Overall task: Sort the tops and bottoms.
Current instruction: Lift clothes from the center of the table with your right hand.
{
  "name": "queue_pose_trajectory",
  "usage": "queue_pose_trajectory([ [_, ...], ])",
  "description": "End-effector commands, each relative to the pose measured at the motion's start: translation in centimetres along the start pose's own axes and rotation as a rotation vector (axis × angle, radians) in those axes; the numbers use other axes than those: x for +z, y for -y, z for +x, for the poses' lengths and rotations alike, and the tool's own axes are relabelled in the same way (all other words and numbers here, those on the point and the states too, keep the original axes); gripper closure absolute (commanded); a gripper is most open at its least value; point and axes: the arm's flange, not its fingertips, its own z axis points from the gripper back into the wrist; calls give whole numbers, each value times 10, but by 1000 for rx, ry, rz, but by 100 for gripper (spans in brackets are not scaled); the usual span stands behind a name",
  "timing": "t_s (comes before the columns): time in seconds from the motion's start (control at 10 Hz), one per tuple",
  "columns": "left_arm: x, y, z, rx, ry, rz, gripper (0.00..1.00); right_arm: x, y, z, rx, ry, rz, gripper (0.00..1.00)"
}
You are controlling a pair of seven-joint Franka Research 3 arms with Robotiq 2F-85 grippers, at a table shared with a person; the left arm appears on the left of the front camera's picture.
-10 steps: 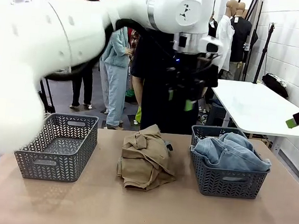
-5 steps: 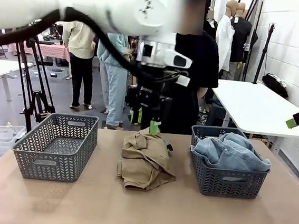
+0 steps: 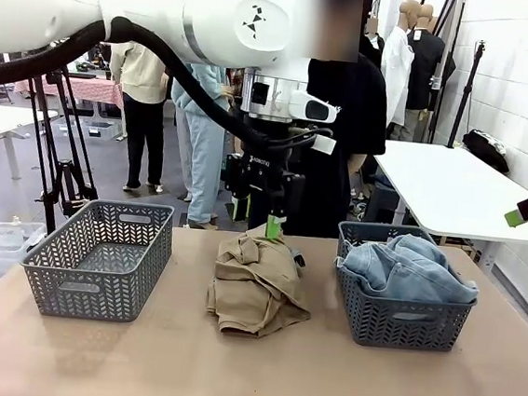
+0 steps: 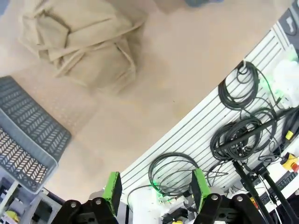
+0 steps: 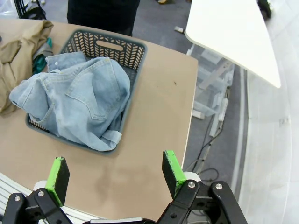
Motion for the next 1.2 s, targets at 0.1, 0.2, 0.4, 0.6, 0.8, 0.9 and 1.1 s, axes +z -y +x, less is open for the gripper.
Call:
queue_pose_trajectory([
  [0.1,2,-41,-48,172,182,89,22,-3,1,2,0,13,6,0],
  [0.2,6,-58,-66,243,219,121,22,-3,1,2,0,13,6,0],
  [0.4,8,-122,-113,291,366,171,22,-3,1,2,0,13,6,0],
  [0.6,2,-170,-151,342,387,184,22,-3,1,2,0,13,6,0],
  [0.8,-2,-185,-173,310,460,123,22,-3,1,2,0,13,6,0],
  [0.9,-6,-183,-180,266,485,64,22,-3,1,2,0,13,6,0],
  [1.1,-3,-167,-178,166,528,1,22,-3,1,2,0,13,6,0],
])
